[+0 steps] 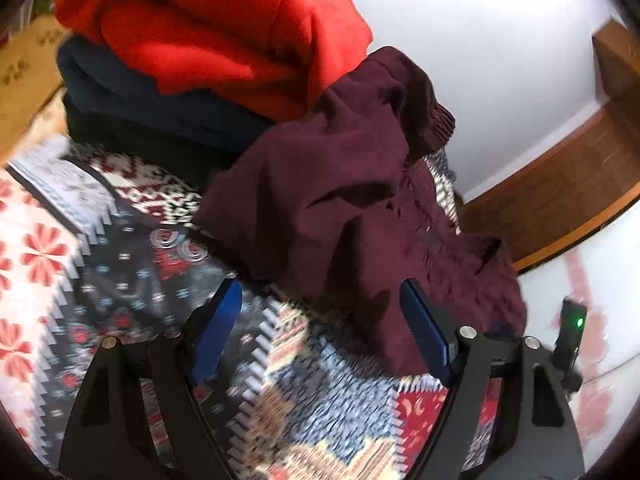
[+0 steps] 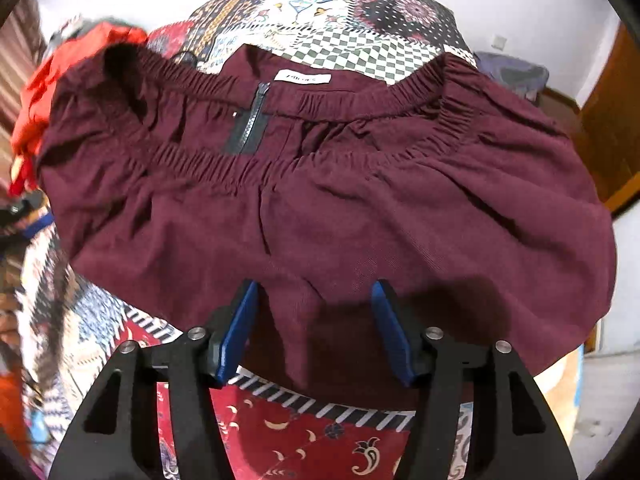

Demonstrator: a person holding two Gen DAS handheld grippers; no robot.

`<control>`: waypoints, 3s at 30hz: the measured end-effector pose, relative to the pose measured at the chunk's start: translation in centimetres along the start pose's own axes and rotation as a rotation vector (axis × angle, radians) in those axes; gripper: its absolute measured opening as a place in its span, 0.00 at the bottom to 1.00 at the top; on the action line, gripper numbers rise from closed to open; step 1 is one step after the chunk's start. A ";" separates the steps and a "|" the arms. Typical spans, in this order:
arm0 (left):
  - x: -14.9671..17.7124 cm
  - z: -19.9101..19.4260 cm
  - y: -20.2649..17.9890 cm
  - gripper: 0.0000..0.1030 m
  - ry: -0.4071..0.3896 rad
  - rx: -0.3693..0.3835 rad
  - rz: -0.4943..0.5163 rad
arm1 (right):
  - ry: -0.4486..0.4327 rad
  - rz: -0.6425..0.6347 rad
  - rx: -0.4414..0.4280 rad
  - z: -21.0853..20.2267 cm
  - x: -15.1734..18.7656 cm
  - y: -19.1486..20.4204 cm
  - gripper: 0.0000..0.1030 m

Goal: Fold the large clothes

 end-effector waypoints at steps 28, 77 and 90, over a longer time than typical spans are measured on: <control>0.1 6.5 2.3 0.93 -0.113 -0.001 -0.267 | -0.012 -0.019 0.007 -0.9 2.7 0.3 0.72; 0.1 -6.7 -17.1 0.25 -0.373 -0.177 0.294 | 0.104 -0.084 -0.353 -1.6 0.3 13.9 0.72; 8.4 11.9 -27.4 0.31 0.040 -0.250 0.702 | -0.066 0.270 -0.085 -7.3 5.2 -6.4 0.72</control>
Point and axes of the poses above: each gripper's, at about its wrist camera, not at the fingertips, and z roughly the way its jaws point, y to its left, x to its underside, the point moved 4 cm from there along z, roughly the way its jaws point, and after that the axes turned 15 degrees about x, right-handed, at the moved point
